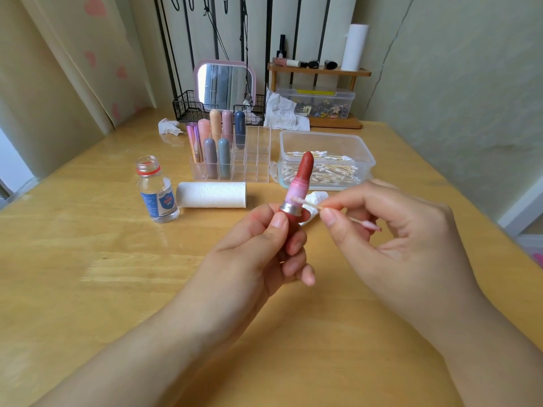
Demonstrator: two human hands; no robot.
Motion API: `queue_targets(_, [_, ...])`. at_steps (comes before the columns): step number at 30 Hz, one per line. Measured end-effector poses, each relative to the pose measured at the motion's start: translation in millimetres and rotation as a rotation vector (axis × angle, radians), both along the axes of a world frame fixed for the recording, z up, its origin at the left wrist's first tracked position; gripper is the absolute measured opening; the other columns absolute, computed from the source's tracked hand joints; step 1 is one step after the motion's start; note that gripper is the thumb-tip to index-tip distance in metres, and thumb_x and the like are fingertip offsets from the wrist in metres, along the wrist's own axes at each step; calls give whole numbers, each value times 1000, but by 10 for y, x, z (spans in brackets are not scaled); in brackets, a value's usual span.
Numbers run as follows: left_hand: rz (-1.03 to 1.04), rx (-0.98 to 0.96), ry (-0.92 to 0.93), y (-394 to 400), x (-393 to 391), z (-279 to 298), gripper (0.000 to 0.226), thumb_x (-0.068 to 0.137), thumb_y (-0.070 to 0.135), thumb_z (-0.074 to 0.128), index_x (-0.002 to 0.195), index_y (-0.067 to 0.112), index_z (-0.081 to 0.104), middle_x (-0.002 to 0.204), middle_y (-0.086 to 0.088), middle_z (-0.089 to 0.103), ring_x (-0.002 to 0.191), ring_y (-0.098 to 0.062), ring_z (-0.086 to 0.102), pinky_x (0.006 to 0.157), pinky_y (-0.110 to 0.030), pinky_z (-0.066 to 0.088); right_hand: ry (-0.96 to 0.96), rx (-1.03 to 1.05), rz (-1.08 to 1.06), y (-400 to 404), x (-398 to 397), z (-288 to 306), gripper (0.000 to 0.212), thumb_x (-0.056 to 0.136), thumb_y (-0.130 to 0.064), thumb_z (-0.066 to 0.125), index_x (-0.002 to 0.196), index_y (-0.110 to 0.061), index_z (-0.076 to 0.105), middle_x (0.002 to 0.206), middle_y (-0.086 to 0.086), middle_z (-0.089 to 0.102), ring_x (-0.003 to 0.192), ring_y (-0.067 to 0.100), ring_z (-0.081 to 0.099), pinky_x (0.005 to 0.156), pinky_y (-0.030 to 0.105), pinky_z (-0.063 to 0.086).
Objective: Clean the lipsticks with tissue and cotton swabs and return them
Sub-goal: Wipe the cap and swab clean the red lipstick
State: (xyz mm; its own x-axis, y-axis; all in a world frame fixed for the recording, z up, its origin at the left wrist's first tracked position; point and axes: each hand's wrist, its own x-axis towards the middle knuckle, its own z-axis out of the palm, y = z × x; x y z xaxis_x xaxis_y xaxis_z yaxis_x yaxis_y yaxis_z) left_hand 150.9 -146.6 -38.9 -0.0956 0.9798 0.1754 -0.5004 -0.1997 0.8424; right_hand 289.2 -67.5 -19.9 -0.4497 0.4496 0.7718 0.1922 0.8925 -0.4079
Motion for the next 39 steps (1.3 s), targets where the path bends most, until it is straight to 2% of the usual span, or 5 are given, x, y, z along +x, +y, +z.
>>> queue_targets(6, [35,-3,27,-3,-11,29,25,81,16,51,104,7,48,64,0,40,52,-12,35,57,-26,46,14,-1,-46,31,7,-1,10,83,-15,64,75,-11,68,53,0,42,56,11,41,58,12,34])
queue_targets(12, [56,17,21,7,-40,34,16,83,18,50,93,9,41,65,0,42,51,-14,37,57,-27,46,-3,-26,14,0,-8,-18,14,84,-19,60,76,-12,68,54,2,46,57,10,43,58,16,36])
queue_targets(19, [21,3,94,4,-32,-8,18,87,23,46,92,6,51,70,-1,51,57,-14,46,64,-31,49,40,0,-16,2,-12,-9,13,86,-18,60,80,-11,69,56,3,47,59,8,42,62,14,35])
queue_targets(26, [30,-12,92,4,-10,-4,21,87,24,43,89,5,52,68,-1,46,57,-15,41,63,-28,49,-17,3,29,-3,-3,-8,12,84,-18,61,76,-12,68,55,-7,42,58,3,41,61,11,34])
queue_targets(39, [18,-15,61,-12,-15,18,21,84,25,50,93,5,49,63,3,41,51,-11,33,59,-26,44,21,-29,14,16,15,11,7,84,-13,65,78,-12,69,54,-1,44,56,9,41,59,13,35])
